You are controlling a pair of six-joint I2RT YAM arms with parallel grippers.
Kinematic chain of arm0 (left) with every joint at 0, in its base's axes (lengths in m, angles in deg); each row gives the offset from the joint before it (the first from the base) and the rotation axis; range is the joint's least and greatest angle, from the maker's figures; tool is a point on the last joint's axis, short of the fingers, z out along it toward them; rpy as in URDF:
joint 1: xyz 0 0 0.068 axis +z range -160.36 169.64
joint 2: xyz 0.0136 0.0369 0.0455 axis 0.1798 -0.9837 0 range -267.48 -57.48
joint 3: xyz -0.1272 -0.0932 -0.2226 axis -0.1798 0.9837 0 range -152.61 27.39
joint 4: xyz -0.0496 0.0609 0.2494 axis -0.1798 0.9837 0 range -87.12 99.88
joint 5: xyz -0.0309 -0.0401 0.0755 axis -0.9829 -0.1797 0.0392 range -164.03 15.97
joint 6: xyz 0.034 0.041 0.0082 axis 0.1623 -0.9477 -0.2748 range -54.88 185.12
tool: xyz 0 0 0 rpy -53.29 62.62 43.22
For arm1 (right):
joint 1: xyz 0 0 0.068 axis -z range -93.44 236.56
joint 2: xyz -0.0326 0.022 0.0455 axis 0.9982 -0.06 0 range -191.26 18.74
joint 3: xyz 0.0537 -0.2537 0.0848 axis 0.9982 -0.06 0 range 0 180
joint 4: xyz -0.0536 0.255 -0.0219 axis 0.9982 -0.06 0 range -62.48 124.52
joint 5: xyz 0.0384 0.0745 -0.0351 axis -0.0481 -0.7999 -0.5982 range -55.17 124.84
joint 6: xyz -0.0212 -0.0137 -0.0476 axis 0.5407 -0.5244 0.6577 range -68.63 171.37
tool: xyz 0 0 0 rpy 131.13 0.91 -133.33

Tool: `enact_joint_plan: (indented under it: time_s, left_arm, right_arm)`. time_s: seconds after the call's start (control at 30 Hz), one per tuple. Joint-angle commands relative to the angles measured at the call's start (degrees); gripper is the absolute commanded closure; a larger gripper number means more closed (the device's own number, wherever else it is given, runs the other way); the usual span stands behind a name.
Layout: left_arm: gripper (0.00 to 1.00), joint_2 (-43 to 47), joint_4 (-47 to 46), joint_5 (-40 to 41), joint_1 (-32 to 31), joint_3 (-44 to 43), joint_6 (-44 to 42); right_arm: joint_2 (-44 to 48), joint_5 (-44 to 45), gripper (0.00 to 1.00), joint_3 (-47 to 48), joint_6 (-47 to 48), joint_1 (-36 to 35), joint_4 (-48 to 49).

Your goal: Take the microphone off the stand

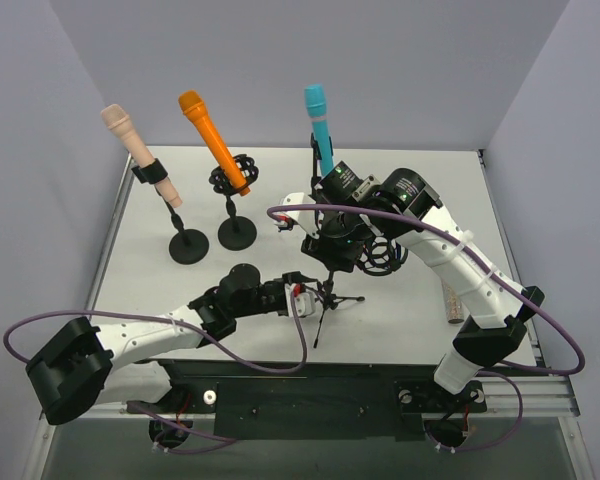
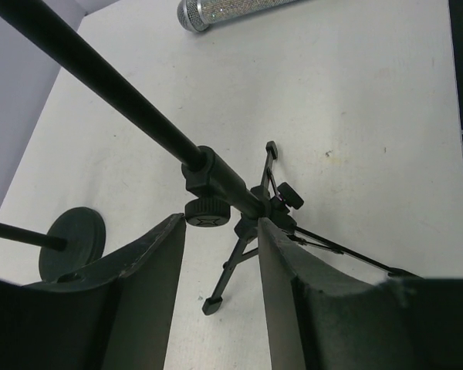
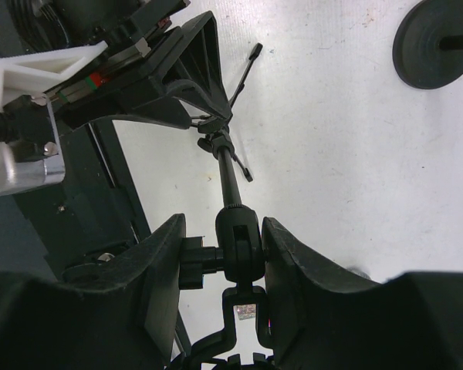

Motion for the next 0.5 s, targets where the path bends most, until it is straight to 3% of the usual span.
enact_joint_plan:
  time_s: [0.0, 0.23, 0.47]
  left_arm:
    - [0.5, -1.2, -3.4, 1.3, -0.4, -1.5, 0.9]
    - [0.59, -2.8, -4.0, 1.5, -0.4, -3.2, 3.6]
    - [0.54, -3.5, -4.3, 1.7, -0.4, -4.4, 7.6]
  right_arm:
    - [-0.4, 1.2, 1.0, 1.1, 0.1, -0.3, -0.6]
    - [-0.5, 1.2, 1.0, 0.7, 0.2, -0.3, -0.6]
    - [-0.7, 1.4, 1.0, 0.8, 0.2, -0.3, -0.6]
